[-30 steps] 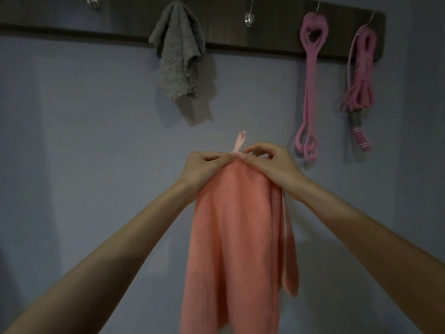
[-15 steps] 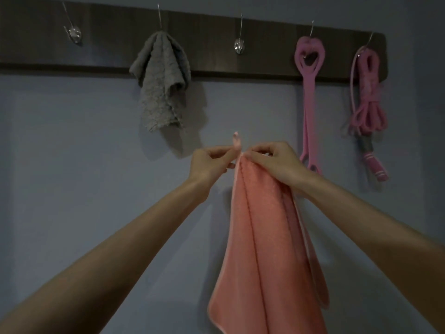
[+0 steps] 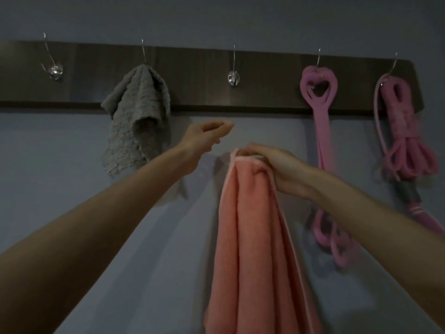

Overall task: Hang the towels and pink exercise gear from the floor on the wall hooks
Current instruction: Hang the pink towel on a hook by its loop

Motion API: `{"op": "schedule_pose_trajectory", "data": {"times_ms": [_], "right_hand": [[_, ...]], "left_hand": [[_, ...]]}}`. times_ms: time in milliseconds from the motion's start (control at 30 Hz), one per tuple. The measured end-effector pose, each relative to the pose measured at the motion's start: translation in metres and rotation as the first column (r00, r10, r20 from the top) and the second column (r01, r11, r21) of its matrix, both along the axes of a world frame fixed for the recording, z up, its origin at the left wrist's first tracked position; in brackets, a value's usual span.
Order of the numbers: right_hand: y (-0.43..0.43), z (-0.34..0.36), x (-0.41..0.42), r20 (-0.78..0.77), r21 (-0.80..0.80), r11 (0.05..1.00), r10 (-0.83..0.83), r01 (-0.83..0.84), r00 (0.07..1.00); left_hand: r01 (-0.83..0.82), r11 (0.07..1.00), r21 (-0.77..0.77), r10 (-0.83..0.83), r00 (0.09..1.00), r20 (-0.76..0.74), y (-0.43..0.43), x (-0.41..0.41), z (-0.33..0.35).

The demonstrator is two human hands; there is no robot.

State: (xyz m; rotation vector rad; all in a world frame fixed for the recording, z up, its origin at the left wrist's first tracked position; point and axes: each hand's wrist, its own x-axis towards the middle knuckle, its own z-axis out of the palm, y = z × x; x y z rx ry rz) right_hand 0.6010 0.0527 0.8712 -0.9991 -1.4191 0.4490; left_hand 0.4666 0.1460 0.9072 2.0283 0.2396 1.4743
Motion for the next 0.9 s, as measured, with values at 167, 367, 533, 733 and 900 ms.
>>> {"op": "schedule_pose_trajectory", "data": {"times_ms": [167, 367, 533, 733, 900], "right_hand": [[0.029, -0.041, 0.002, -0.005, 0.021, 0.998, 0.055, -0.055, 0.998], [0.068, -0.188, 0.008, 0.065, -0.158, 0.977, -0.131, 0.140, 0.989], [0.063, -0.232, -0.005, 0.120, -0.217, 0.944, -0.228, 0.249, 0.966], [0.032, -0.299, -0.033, 0.121, -0.261, 0.917, -0.280, 0.303, 0.952], [-0.003, -0.373, -0.058, 0.225, -0.358, 0.860, -0.300, 0.365, 0.927]], "left_hand": [[-0.038, 0.999, 0.016, 0.038, 0.999, 0.016, 0.006, 0.018, -0.024], [-0.077, 0.988, -0.131, 0.072, 0.997, -0.043, 0.028, 0.022, -0.164], [-0.082, 0.987, -0.139, 0.064, 0.990, -0.126, 0.032, -0.014, -0.215], [-0.109, 0.982, -0.156, 0.049, 0.938, -0.342, 0.024, -0.063, -0.304], [-0.137, 0.968, -0.210, 0.022, 0.880, -0.474, 0.009, -0.088, -0.404]]}}
